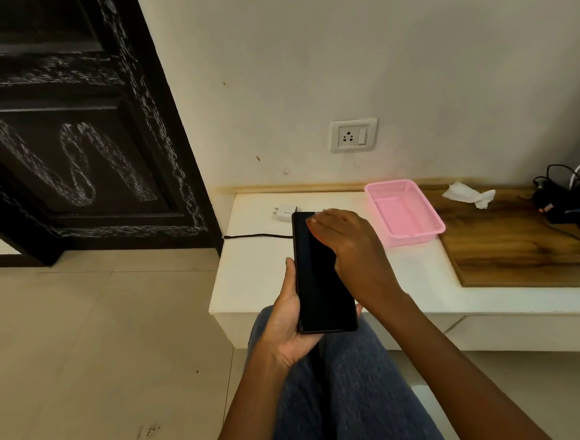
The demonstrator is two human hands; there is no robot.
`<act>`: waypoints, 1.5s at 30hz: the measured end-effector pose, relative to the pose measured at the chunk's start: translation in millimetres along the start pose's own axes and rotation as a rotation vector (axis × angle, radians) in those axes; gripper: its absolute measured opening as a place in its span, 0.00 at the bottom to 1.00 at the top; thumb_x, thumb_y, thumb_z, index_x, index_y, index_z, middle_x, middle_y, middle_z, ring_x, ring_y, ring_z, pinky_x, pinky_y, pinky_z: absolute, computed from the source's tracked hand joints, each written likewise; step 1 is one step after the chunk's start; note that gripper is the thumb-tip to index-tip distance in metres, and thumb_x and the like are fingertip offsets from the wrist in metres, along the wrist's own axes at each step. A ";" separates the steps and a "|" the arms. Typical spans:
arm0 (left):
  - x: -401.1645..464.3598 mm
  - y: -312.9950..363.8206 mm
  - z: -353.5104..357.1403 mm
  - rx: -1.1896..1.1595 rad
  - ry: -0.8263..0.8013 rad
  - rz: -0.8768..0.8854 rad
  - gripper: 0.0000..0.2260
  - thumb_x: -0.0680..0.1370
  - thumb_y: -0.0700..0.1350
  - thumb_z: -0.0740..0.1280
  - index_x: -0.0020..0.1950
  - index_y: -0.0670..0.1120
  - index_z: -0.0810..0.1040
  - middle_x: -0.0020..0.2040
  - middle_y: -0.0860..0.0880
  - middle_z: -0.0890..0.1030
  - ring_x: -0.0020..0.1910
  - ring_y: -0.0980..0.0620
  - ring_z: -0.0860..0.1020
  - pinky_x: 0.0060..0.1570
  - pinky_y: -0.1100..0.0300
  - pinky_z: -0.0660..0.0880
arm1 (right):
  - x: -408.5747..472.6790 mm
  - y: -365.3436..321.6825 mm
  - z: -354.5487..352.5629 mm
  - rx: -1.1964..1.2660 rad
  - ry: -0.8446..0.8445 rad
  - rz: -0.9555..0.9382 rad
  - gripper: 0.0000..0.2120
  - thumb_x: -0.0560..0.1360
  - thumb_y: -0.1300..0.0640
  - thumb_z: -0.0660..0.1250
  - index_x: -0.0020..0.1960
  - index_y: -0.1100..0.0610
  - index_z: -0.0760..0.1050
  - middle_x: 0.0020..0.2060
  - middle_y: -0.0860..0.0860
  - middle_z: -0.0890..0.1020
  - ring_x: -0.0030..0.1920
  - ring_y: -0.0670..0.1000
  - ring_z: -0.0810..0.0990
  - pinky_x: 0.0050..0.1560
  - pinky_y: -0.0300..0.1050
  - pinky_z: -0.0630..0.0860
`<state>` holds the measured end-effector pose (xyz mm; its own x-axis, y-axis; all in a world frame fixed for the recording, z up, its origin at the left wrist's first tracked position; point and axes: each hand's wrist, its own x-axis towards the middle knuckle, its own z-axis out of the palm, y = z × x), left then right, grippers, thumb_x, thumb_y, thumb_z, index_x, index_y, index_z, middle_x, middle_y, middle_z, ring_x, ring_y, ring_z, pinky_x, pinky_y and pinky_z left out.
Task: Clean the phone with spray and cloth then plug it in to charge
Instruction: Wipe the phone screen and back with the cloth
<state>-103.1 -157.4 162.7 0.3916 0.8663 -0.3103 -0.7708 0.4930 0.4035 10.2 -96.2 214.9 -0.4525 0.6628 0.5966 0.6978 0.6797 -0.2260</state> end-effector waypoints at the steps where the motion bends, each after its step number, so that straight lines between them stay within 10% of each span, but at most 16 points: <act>1: -0.4 0.6 -1.7 0.005 0.004 0.000 0.31 0.75 0.65 0.58 0.69 0.46 0.72 0.66 0.39 0.76 0.64 0.41 0.75 0.64 0.43 0.71 | -3.2 -1.8 1.2 0.006 -0.013 -0.027 0.20 0.63 0.74 0.72 0.55 0.66 0.79 0.51 0.60 0.83 0.54 0.62 0.80 0.54 0.58 0.77; 45: 2.3 1.8 -0.3 0.088 0.082 -0.028 0.29 0.75 0.64 0.59 0.66 0.46 0.76 0.64 0.39 0.77 0.62 0.43 0.77 0.55 0.50 0.78 | -6.3 -10.3 -6.4 -0.095 -0.109 0.031 0.19 0.66 0.68 0.69 0.57 0.63 0.78 0.54 0.57 0.82 0.55 0.62 0.78 0.52 0.55 0.77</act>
<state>-103.8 -154.5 162.4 0.3673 0.8441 -0.3907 -0.7117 0.5255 0.4662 9.4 -109.4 218.4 -0.4837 0.7168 0.5023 0.7596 0.6289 -0.1661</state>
